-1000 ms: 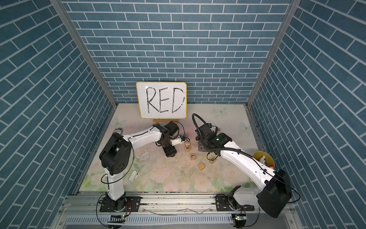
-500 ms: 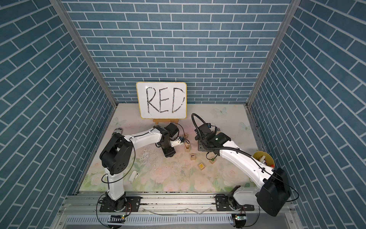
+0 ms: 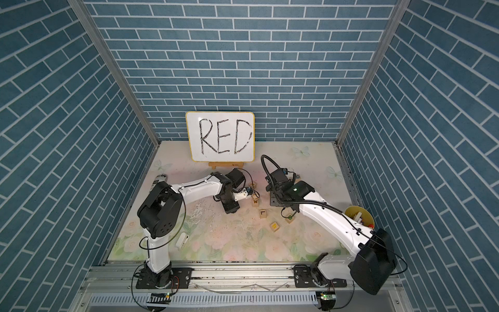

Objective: Assemble the uppercase word "red" with letter blocks
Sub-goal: Pick up the letter block from the center of the board.

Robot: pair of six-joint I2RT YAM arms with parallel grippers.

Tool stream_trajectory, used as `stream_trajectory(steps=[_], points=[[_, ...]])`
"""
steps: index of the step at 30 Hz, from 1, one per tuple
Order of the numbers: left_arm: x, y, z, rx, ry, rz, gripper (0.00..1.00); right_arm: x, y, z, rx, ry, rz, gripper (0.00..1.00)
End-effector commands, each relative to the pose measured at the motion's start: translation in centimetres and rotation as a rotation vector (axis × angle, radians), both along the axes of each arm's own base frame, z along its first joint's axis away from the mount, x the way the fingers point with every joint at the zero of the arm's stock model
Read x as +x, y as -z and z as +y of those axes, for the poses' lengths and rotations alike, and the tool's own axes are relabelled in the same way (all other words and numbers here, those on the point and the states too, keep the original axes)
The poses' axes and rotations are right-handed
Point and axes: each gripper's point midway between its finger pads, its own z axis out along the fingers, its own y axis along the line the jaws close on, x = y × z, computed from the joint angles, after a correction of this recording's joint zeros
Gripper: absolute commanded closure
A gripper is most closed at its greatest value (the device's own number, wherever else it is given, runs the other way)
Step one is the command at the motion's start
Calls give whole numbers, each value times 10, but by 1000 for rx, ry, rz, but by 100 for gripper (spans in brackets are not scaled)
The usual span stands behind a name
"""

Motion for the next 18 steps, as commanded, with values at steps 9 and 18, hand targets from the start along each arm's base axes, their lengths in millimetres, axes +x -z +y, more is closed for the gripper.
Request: stream_trajectory(steps=[9,18], points=[[5,-4,5,36,-8,-44,89,-6,0,-6,7,21,-2,63],[22,-38,34,25,-185,-79,89,-2,3,1,21,9,4,63]])
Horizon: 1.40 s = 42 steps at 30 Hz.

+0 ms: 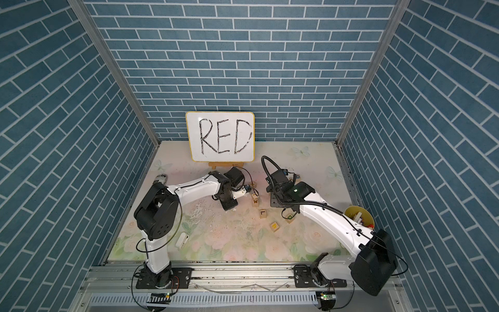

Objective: Assemble the uppercase word "red" with letter blocks
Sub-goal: Pick up the letter block from the center of the board, then place the letter block at the center of the board.

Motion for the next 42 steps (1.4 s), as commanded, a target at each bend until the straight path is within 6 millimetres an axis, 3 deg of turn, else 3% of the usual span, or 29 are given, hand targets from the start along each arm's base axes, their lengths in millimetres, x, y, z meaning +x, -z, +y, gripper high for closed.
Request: stream_trajectory(steps=[1,7,14,25,42], points=[[13,-21,25,-15,-145,-1,89,1,1,3,20,10,2,63],[37,-28,70,-70,-397,54,90,2,7,8,22,0,16,63],[55,-18,113,-72,-607,87,91,3,11,11,26,-5,22,63],[57,11,135,-64,-721,172,90,1,19,10,15,-2,39,63],[50,24,145,-39,-768,193,86,2,24,12,11,-2,52,63]])
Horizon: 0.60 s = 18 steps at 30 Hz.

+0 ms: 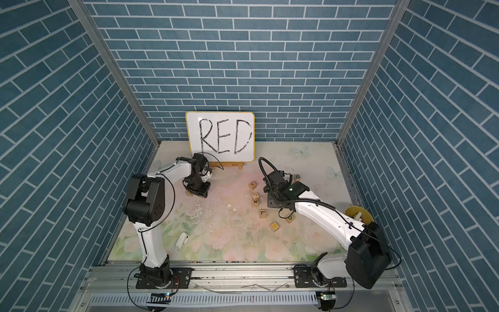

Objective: Assemble the uppercase word "red" with letter blocks
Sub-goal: Place the letter block at the center of the board.

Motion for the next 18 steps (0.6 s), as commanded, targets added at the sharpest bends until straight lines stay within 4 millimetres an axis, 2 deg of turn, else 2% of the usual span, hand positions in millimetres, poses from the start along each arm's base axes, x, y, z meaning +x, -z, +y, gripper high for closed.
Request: stream_trajectory(steps=[1,12,18], points=[[-7,6,5,14,-23,31,85,-1,5,-1,-1,17,12,63],[-10,9,5,10,-37,31,78,-1,6,4,10,10,17,64],[-6,7,3,6,-40,23,68,1,5,5,9,7,16,64]])
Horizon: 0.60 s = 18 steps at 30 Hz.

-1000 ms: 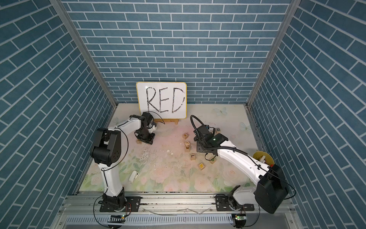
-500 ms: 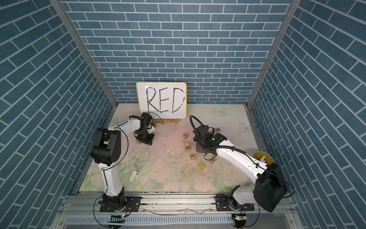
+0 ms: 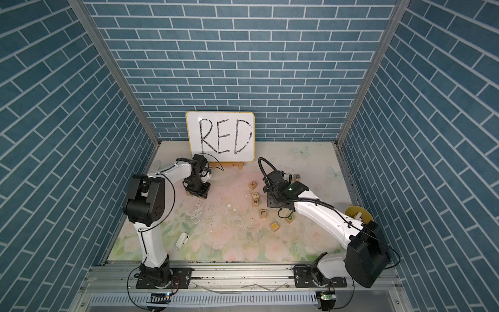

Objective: Assemble the uppercase word "red" with letter blocks
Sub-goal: Place the letter block at the center of the board.

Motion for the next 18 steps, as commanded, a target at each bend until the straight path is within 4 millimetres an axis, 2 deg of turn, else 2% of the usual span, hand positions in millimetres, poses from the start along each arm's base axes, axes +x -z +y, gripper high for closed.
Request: stream_trajectory(steps=[1,12,18], points=[[-2,3,3,6,-14,9,66,0,3,2,0,10,11,64],[2,-9,1,0,-1,-18,51,1,-3,-6,-10,30,-20,61],[10,-44,-1,-17,9,-98,48,0,-6,-10,-18,44,-28,58]])
